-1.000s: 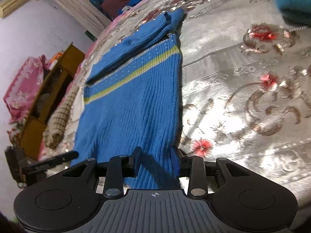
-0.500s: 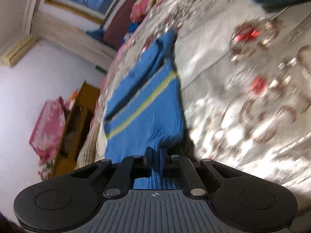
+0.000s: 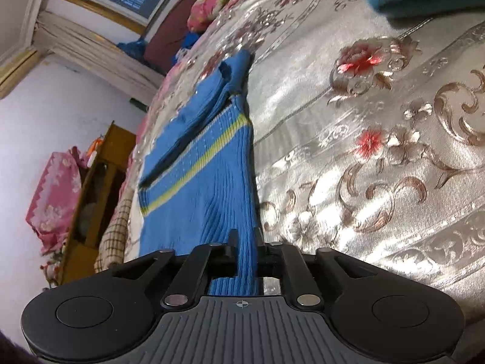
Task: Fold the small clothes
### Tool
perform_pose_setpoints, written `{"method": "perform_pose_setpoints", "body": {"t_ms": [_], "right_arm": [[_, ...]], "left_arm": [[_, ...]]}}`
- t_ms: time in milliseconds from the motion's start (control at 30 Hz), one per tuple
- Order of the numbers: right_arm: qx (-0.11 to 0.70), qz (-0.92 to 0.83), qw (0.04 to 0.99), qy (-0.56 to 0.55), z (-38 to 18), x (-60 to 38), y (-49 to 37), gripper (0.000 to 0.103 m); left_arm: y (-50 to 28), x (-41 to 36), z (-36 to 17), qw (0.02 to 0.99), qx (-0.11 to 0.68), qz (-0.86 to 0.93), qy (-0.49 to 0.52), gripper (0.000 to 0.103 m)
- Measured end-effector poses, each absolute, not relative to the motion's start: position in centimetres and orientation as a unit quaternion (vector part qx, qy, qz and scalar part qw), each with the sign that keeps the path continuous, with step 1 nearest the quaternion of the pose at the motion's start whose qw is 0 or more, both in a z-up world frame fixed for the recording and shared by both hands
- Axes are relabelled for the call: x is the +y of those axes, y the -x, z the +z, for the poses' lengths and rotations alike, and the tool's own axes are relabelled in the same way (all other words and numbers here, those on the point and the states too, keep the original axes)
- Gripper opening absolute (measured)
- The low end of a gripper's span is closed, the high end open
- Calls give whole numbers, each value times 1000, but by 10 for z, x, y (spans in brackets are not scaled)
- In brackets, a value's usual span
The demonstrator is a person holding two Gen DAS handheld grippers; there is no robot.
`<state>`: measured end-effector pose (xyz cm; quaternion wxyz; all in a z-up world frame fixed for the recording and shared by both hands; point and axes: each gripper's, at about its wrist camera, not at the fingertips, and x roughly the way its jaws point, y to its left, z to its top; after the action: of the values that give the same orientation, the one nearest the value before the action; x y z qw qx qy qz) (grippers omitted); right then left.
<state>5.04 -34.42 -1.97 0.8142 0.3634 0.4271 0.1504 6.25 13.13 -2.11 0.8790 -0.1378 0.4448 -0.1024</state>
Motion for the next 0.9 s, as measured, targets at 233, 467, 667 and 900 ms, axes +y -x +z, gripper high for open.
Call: {"method": "perform_pose_setpoints", "body": {"t_ms": [233, 467, 667, 900], "right_arm": [[459, 185, 791, -361, -30, -321, -66, 29], [461, 195, 774, -388, -35, -329, -68, 27], [464, 203, 762, -404, -40, -337, -69, 27], [473, 219, 754, -401, -40, -338, -66, 27]], "left_arm": [[-66, 129, -24, 877, 448, -111, 137, 67], [-72, 139, -27, 860, 452, -140, 191, 65], [-76, 157, -35, 818, 476, -185, 264, 66], [-76, 153, -32, 811, 496, -182, 251, 66]]}}
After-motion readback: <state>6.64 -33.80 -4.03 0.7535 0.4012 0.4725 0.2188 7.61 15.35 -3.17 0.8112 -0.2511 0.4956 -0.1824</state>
